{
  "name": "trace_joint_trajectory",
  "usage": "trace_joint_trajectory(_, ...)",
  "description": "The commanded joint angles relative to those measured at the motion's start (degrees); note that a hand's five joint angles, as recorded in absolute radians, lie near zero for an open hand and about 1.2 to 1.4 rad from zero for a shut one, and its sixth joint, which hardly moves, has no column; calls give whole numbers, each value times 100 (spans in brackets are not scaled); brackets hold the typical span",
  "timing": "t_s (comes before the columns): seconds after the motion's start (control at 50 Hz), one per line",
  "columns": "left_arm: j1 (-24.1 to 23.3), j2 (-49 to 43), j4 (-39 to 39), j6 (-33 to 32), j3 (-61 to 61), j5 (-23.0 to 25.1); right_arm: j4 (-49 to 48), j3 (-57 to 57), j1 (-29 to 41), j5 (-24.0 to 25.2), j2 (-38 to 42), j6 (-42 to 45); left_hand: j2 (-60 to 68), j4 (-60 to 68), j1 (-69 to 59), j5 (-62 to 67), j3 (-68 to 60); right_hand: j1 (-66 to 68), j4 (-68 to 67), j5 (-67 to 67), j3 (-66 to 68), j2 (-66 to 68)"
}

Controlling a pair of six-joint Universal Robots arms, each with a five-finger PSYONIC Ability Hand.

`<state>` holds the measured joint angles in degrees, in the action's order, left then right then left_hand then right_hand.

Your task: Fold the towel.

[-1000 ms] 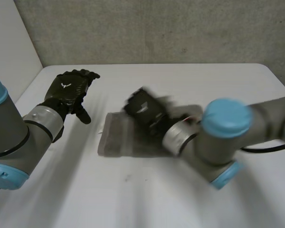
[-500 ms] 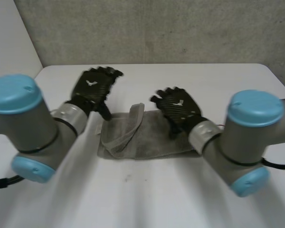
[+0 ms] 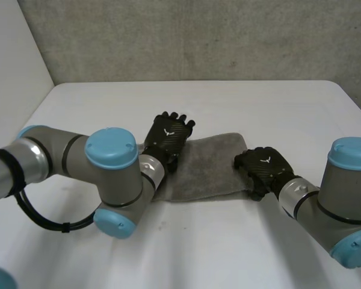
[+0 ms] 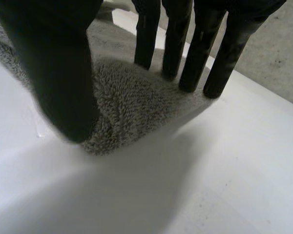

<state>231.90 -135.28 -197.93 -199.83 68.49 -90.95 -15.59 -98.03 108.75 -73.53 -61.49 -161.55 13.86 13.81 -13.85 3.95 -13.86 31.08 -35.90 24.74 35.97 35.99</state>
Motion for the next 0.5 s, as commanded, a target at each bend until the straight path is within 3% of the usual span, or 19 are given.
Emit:
trace_joint_trajectory(0.02, 207, -192, 9, -12, -310, -705, -163, -49, 23, -30, -12, 10, 225, 230, -225, 215, -224, 4023, -3541, 3657, 3534, 3532)
trace_joint_trajectory(0.04, 250, -157, 27, -12, -275, -844, -198, -58, 23, -39, -12, 45, 225, 230, -225, 215, -224, 4883, -4401, 4517, 4395, 4392)
trace_joint_trajectory(0.2, 233, 492, 88, -12, 488, -969, -225, -85, 23, -170, -109, 344, 157, 162, -158, 148, -157, 4892, -4410, 4526, 4403, 4401)
trace_joint_trajectory(0.4, -13, 1548, 53, 5, 1501, -951, 47, 64, 32, -952, -557, 1914, 56, 61, -57, 47, -56, 4892, -4410, 4526, 4403, 4401)
trace_joint_trajectory(0.5, 31, 2049, 44, 5, 1826, -951, 92, 415, 189, -997, -680, 2338, 6, 11, -6, -4, -5, 4892, -4410, 4526, 4403, 4401)
